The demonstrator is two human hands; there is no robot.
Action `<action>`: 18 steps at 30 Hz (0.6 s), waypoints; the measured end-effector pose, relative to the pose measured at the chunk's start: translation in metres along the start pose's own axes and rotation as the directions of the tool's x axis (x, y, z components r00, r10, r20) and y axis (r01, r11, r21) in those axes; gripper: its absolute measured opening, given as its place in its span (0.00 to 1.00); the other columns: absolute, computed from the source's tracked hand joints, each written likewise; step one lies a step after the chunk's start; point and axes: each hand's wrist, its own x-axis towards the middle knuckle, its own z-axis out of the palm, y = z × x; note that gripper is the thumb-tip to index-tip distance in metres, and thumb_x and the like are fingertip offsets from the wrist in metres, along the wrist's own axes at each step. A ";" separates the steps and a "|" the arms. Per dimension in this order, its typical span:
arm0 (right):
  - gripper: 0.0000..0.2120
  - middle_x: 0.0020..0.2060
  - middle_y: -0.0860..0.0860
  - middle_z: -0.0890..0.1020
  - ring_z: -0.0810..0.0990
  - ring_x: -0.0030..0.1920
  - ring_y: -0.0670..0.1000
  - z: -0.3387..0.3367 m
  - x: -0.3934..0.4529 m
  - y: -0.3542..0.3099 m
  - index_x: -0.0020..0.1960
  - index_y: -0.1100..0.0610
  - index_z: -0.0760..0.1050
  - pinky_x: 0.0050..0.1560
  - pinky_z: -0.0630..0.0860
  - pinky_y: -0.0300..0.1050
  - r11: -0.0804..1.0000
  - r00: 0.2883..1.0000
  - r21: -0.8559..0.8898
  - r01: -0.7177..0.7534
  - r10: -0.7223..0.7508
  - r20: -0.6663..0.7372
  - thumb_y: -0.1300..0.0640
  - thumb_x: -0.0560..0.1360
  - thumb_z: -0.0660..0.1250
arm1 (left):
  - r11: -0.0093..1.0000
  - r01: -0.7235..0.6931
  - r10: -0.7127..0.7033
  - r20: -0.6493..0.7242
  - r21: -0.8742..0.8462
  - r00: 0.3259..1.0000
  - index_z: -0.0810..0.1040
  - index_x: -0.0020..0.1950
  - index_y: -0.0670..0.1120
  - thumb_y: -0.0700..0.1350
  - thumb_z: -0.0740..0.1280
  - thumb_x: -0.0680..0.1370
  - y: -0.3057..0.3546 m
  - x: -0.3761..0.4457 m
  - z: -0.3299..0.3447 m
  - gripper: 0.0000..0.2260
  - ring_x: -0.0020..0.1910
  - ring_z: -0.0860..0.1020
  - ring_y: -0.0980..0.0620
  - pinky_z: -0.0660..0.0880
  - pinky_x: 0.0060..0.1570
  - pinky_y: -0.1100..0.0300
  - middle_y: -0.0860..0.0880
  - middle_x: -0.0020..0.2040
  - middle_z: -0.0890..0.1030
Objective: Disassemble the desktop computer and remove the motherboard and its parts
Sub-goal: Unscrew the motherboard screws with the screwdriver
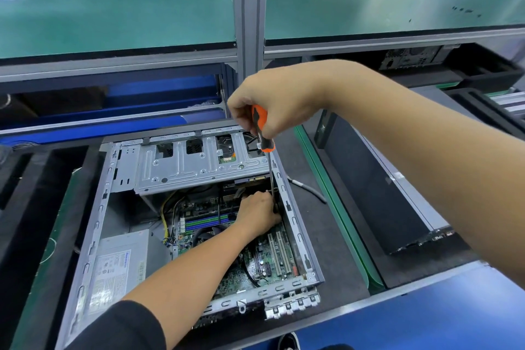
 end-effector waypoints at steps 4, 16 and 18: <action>0.14 0.35 0.51 0.76 0.79 0.32 0.51 0.007 0.001 0.003 0.41 0.55 0.68 0.31 0.68 0.45 0.964 0.977 -0.179 -0.196 0.177 -0.114 0.47 0.81 0.57 | 1.000 -0.001 0.001 -0.010 0.004 1.000 0.75 0.48 0.42 0.53 0.69 0.73 0.003 0.000 0.000 0.14 0.45 0.78 0.40 0.64 0.39 0.55 0.43 0.46 0.80; 0.11 0.38 0.43 0.73 0.72 0.36 0.42 0.003 -0.003 0.014 0.49 0.52 0.71 0.31 0.63 0.37 0.995 0.993 -0.082 -0.049 0.040 -0.112 0.58 0.72 0.72 | 0.998 0.056 -0.056 0.004 -0.013 0.998 0.71 0.42 0.46 0.53 0.68 0.73 0.002 0.000 -0.001 0.12 0.44 0.79 0.41 0.66 0.40 0.55 0.44 0.43 0.79; 0.11 0.40 0.43 0.76 0.74 0.36 0.41 0.003 -0.004 0.016 0.47 0.52 0.72 0.34 0.68 0.36 1.000 0.996 0.024 -0.003 0.005 -0.084 0.62 0.70 0.72 | 0.999 0.046 -0.046 0.006 -0.015 0.999 0.71 0.43 0.46 0.52 0.67 0.74 0.000 -0.001 -0.002 0.10 0.46 0.79 0.41 0.66 0.41 0.55 0.44 0.45 0.79</action>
